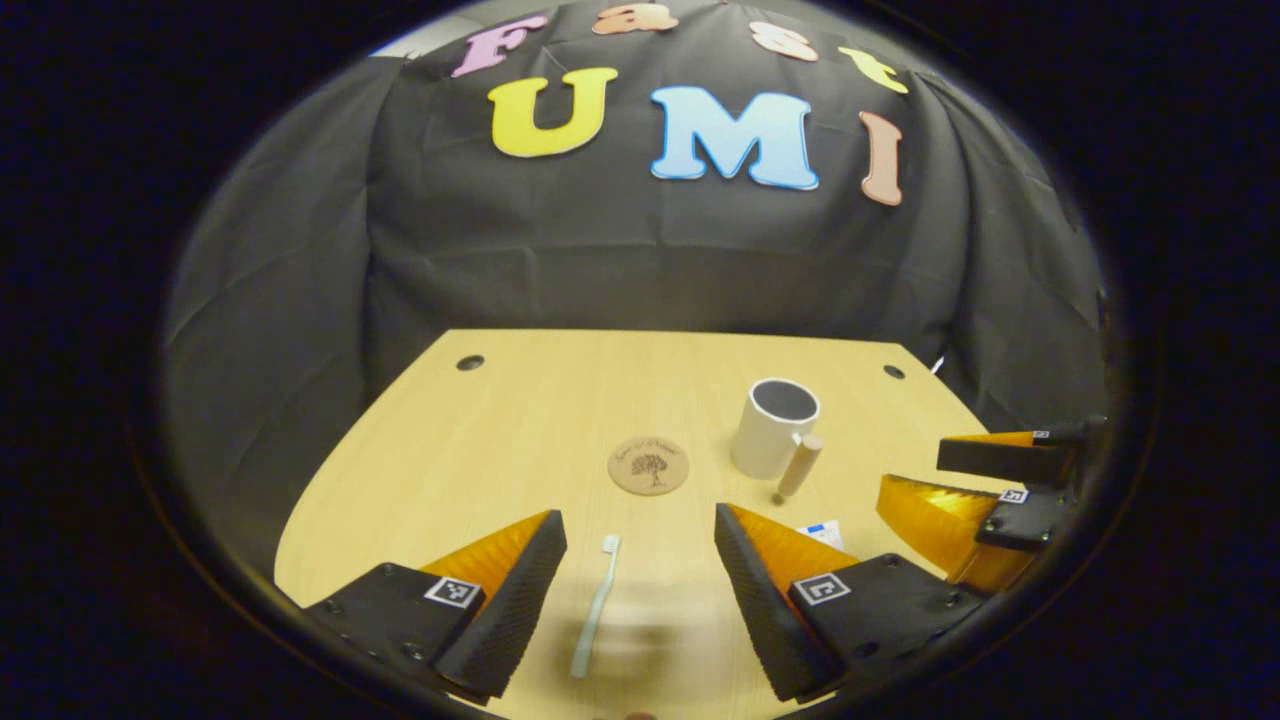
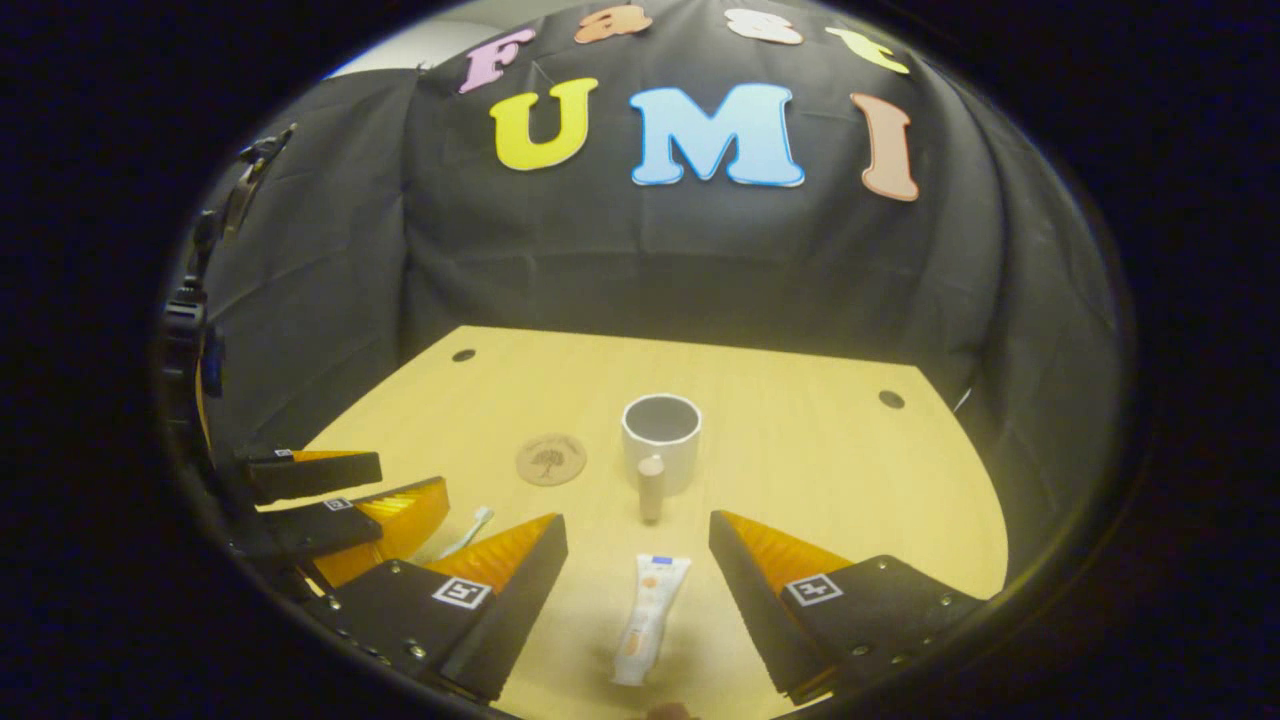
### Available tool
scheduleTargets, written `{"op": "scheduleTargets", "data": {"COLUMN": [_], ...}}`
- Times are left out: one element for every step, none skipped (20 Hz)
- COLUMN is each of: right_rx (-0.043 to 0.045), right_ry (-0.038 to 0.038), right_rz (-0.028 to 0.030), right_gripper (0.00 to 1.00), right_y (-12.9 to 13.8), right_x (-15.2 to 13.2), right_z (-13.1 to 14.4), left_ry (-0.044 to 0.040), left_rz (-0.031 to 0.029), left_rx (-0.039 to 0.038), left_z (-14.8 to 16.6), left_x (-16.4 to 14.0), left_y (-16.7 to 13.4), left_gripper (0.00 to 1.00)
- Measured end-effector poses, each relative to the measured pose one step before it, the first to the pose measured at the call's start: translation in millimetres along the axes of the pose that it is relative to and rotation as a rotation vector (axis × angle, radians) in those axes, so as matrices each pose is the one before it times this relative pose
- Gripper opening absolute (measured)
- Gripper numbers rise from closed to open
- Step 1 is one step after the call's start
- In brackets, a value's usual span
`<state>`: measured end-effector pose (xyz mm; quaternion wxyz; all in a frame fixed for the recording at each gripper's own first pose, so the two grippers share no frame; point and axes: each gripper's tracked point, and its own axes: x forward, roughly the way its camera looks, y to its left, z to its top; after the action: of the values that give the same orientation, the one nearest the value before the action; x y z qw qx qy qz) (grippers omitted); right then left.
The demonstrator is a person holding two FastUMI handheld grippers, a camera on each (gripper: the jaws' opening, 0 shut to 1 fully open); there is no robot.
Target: Put the toothbrush and toothpaste on the desktop into the cup, then pick up the cup and place it on the coaster on the desktop.
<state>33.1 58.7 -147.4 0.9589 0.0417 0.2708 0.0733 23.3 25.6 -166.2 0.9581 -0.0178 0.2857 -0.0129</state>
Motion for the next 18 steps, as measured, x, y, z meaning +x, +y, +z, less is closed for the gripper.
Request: {"op": "scheduleTargets", "data": {"right_rx": [0.01145, 0.01057, 0.01350, 0.01383, 0.01366, 0.00819, 0.00661, 0.00363, 0.00269, 0.00340, 0.00561, 0.00690, 0.00813, 0.00659, 0.00477, 0.00614, 0.00859, 0.00670], "right_ry": [0.03115, 0.02427, 0.02606, 0.02328, 0.02420, 0.01723, 0.01798, 0.01838, 0.02000, 0.01806, 0.01710, 0.02042, 0.01607, 0.01992, 0.02103, 0.01780, 0.03313, 0.03528], "right_rz": [0.00489, 0.00359, 0.00235, 0.00451, 0.00291, 0.00162, -0.00080, -0.00262, -0.00034, 0.00050, 0.00174, 0.00347, 0.00330, 0.00006, 0.00116, 0.00070, 0.00089, 0.00445], "right_gripper": [0.91, 0.91, 0.91, 0.91, 0.91, 0.92, 0.92, 0.92, 0.92, 0.93, 0.93, 0.93, 0.93, 0.93, 0.93, 0.93, 0.93, 0.94], "right_y": [0.41, 0.08, -0.73, -0.01, -1.29, 0.53, -0.18, -0.34, -0.36, -0.13, -0.05, 0.24, 0.05, -0.45, 0.07, -0.29, -0.18, -0.79], "right_x": [5.60, 3.84, 4.09, 4.71, 2.98, 3.99, 4.20, 3.46, 2.33, 3.26, 2.49, 2.33, 2.75, 3.65, 2.75, 2.79, 1.55, 1.92], "right_z": [-4.96, -6.15, -4.19, -5.53, -3.63, -4.59, -3.25, -4.02, -2.92, -4.05, -1.96, -3.99, -1.52, -4.85, -2.57, -2.50, -4.42, -6.60], "left_ry": [0.03696, 0.03272, 0.03424, 0.03438, 0.04046, 0.05173, 0.04475, 0.03732, 0.03140, 0.03321, 0.03271, 0.03210, 0.02565, 0.02748, 0.02228, 0.02304, 0.02371, 0.02121], "left_rz": [-0.00033, 0.00045, -0.00113, -0.00312, 0.00008, -0.00300, -0.00296, -0.00637, -0.00527, -0.00272, -0.00254, 0.00295, -0.00359, -0.00171, -0.00510, -0.00153, -0.00121, -0.00142], "left_rx": [0.00677, 0.00785, 0.00626, 0.00206, -0.00349, -0.00605, -0.00789, -0.00872, -0.00488, -0.00074, 0.00345, 0.00296, 0.00266, 0.00329, 0.00730, 0.01110, 0.01437, 0.01324], "left_z": [-8.15, -8.41, -8.38, -6.55, -8.65, -12.43, -9.67, -6.74, -5.90, -6.41, -5.52, -5.23, -3.57, -4.51, -2.96, -3.67, -3.23, -3.79], "left_x": [5.17, 5.39, 5.66, 4.40, 5.53, 5.50, 4.95, 4.72, 4.60, 5.20, 4.62, 4.92, 4.34, 4.14, 3.87, 3.96, 2.24, 3.03], "left_y": [0.08, 0.72, 0.80, 1.23, 2.03, 1.35, 1.94, 1.44, 2.57, 1.52, 1.89, 1.58, 0.80, -0.88, 0.00, 0.49, 0.40, 1.68], "left_gripper": [0.97, 0.97, 0.95, 0.97, 0.98, 0.98, 0.98, 0.96, 0.99, 0.99, 0.99, 0.99, 1.00, 0.99, 0.99, 0.99, 0.99, 0.99]}}
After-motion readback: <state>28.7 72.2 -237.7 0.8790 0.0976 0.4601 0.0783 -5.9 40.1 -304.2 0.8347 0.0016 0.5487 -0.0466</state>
